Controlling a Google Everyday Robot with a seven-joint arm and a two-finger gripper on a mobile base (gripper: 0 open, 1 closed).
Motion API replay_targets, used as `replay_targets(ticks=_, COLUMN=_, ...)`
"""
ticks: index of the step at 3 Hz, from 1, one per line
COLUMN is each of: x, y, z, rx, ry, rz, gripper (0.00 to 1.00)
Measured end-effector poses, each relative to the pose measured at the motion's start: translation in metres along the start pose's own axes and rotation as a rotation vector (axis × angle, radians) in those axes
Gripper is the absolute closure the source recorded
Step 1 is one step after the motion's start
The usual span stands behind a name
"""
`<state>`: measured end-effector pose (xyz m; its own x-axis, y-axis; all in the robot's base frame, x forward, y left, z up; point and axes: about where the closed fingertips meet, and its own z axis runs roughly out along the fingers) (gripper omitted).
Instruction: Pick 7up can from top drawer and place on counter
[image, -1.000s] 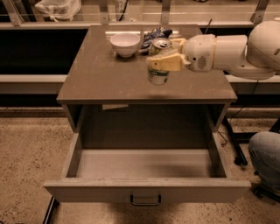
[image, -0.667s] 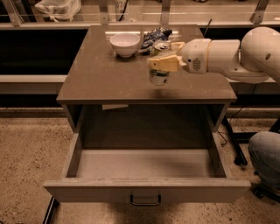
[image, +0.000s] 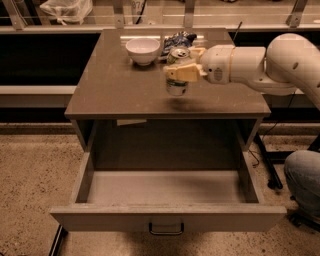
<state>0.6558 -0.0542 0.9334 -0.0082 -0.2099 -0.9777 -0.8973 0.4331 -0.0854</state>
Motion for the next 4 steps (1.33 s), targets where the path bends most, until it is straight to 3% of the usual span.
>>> replay_targets(ticks=1, x=0.007, y=-0.009, z=0.011, rx=0.036, ry=0.007, rz=-0.046, gripper=1.0)
replay_targets(ticks=2, x=0.012, y=-0.016, z=0.018, rx=0.065, ry=0.034, rz=-0.064, gripper=0.81)
replay_targets(ticks=3, x=0.022, y=-0.022, z=0.028, rx=0.035, ry=0.038, rz=-0.015, gripper=0.58)
replay_targets(ticks=4, x=0.021, y=-0.019, z=0.031, rx=0.03, ry=0.038, rz=-0.017, gripper=0.27)
